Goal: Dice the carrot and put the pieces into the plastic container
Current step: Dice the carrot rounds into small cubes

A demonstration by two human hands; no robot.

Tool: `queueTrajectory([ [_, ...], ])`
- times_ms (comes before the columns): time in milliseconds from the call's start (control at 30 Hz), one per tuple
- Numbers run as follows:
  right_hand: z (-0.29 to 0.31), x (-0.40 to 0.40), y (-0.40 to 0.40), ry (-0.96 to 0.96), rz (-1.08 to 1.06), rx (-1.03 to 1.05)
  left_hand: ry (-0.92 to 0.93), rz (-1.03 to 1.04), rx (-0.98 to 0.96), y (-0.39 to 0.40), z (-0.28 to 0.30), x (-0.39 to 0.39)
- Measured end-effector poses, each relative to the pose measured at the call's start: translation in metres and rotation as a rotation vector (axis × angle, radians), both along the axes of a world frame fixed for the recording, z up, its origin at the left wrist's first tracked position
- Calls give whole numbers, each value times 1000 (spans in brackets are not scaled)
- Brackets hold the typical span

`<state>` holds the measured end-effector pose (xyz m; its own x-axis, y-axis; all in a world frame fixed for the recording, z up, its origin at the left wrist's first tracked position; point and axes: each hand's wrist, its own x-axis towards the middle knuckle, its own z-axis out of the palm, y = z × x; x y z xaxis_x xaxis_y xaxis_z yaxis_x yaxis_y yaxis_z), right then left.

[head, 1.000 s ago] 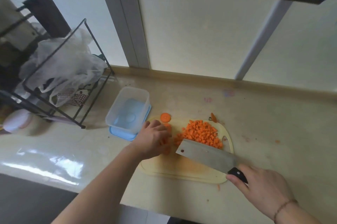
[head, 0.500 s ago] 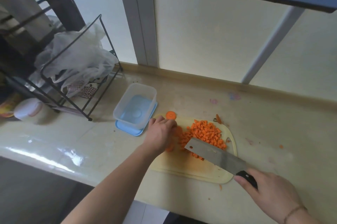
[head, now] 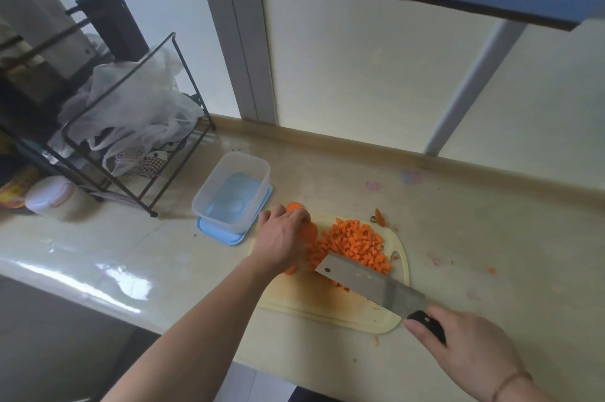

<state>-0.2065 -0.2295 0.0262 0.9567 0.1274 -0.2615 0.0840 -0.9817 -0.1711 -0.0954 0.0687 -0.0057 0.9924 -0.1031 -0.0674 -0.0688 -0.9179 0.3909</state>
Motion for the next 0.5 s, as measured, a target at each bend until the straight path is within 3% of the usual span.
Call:
queueTrajectory([
  [167, -8, -7, -16, 11, -135, 200, -261, 306, -293, -3, -26, -38],
  [267, -6, -14, -18, 97, -198, 325, -222, 434, -369, -22, -47, -81],
  [433, -6, -14, -23, 187, -115, 380, -207, 595, -480, -37, -73, -116],
  [500, -9, -12, -25, 201, -114, 397, -255, 545, -486, -39, -75, -121],
])
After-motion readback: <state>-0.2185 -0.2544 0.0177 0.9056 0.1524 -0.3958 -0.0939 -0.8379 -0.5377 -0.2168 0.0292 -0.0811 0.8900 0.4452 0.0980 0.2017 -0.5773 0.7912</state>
